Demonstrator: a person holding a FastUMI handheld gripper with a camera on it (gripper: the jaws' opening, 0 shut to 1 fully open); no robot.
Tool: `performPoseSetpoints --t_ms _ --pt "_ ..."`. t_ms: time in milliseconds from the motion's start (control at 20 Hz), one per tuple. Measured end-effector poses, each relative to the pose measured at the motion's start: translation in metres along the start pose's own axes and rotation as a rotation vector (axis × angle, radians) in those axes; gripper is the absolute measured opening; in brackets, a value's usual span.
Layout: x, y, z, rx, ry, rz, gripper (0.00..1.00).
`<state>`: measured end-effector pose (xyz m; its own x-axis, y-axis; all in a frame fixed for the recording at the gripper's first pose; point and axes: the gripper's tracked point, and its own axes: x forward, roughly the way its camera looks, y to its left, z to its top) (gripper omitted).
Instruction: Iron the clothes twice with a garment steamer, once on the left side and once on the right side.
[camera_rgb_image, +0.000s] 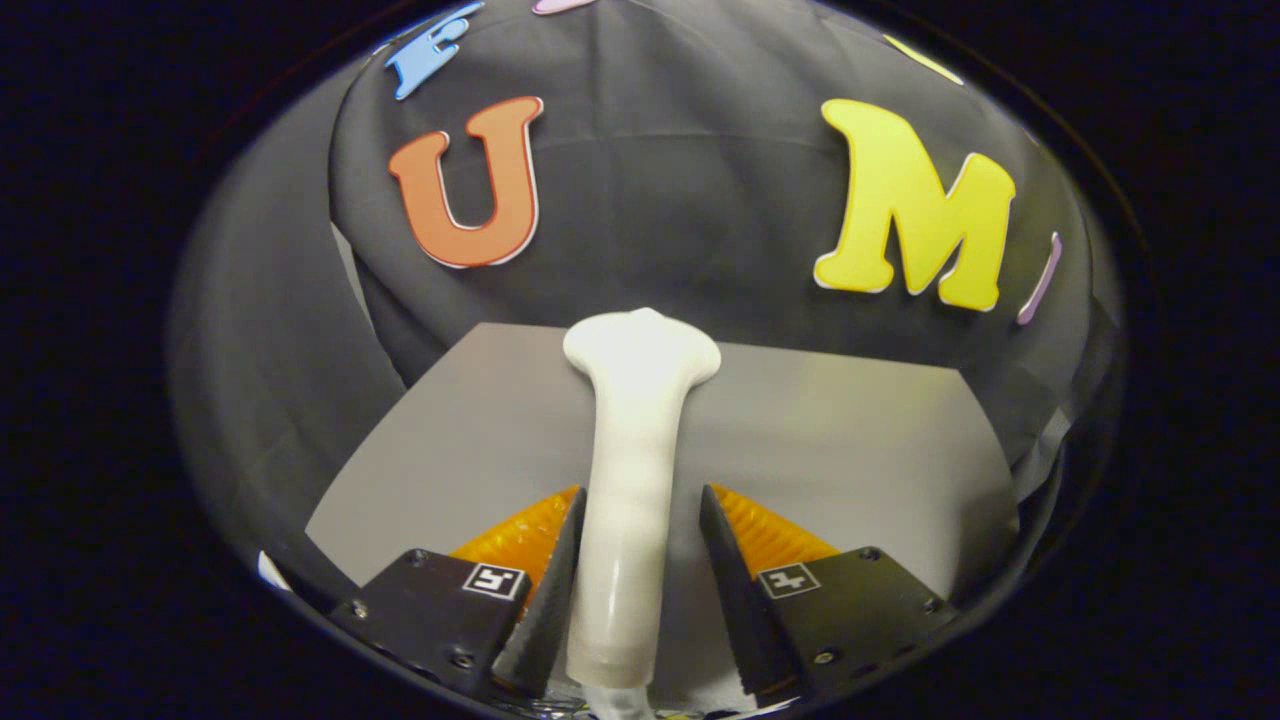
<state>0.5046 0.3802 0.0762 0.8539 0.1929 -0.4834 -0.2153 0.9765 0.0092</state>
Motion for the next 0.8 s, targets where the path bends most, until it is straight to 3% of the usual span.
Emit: performPoseSetpoints --t_ms 250,500,800 --pt "-0.004 0.009 -0.004 0.002 0.028 -0.001 0.41" --pt "-0.02 0.0 -0.015 0.039 0.003 0.06 0.34" --pt "-0.082 -0.019 -0.019 0.033 -0.152 0.097 0.32"
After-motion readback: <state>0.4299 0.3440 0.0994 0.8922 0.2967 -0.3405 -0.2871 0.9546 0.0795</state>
